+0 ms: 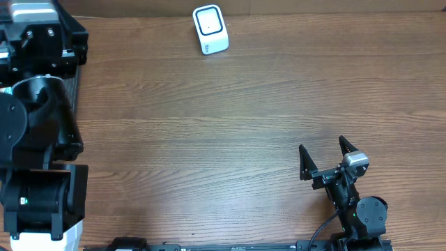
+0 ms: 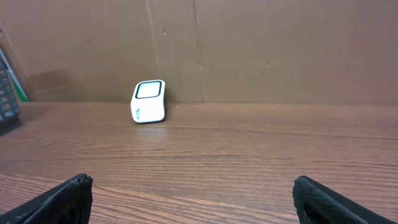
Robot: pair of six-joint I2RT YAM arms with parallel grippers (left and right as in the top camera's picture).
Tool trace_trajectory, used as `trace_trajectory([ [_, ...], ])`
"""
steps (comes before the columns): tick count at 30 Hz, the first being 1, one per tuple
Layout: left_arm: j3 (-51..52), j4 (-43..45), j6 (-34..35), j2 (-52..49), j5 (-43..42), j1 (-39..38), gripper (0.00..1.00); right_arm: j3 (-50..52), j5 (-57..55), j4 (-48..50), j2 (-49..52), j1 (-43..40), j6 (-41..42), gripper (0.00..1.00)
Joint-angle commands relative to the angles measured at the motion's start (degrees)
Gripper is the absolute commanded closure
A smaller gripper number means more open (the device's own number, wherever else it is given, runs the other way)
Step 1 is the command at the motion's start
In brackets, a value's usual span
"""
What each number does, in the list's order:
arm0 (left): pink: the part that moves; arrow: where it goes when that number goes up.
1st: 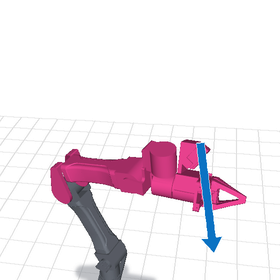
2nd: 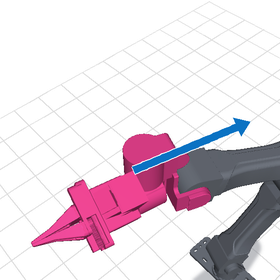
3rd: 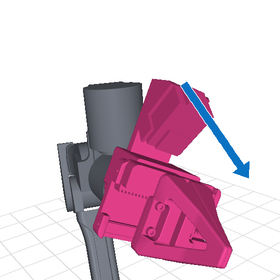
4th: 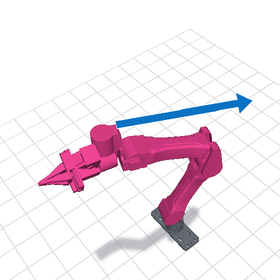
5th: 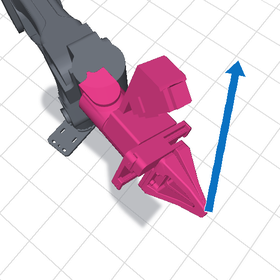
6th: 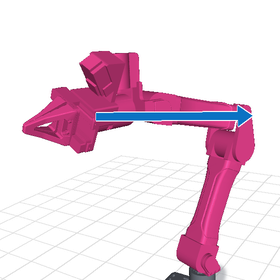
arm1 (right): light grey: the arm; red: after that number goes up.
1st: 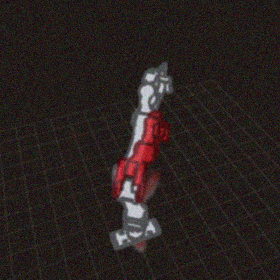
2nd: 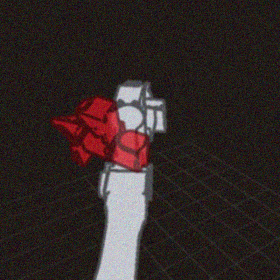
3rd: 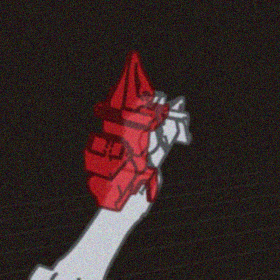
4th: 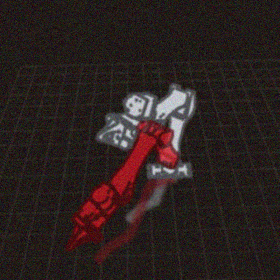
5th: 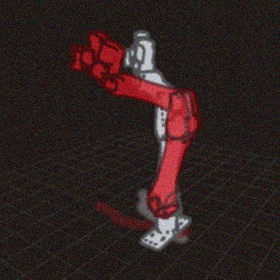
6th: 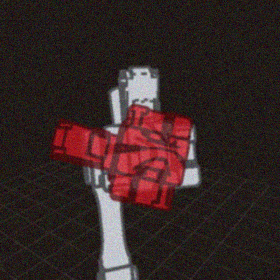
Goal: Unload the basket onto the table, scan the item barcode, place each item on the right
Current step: 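Raise the left gripper and swing it over the grey basket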
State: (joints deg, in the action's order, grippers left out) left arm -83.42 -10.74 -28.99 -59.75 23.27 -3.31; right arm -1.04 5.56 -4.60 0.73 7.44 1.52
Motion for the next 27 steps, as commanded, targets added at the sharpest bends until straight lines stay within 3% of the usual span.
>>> trace_trajectory([
  [1, -0.9, -2.9, -0.4, -1.2, 2.1, 1.0, 0.00, 0.6, -0.3, 0.2, -0.6, -0.1, -0.1, 0.00],
  [9, -0.9, -13.8, 9.4, -4.4, 0.6, 9.3, 0.00, 0.6, -0.3, 0.2, -0.6, -0.1, -0.1, 0.00],
  [17, -1.2, -22.0, 21.5, -9.4, -21.9, 29.2, 0.00, 0.6, -0.3, 0.2, -0.6, -0.1, -0.1, 0.00],
  [24, -1.2, -21.1, 35.6, -14.8, -46.6, 47.9, 0.00, 0.6, -0.3, 0.2, -0.6, -0.1, -0.1, 0.00],
  [27, -1.2, -20.6, 40.6, -17.6, -50.9, 53.1, 0.00, 0.6, -0.3, 0.2, -0.6, -0.1, -0.1, 0.00],
])
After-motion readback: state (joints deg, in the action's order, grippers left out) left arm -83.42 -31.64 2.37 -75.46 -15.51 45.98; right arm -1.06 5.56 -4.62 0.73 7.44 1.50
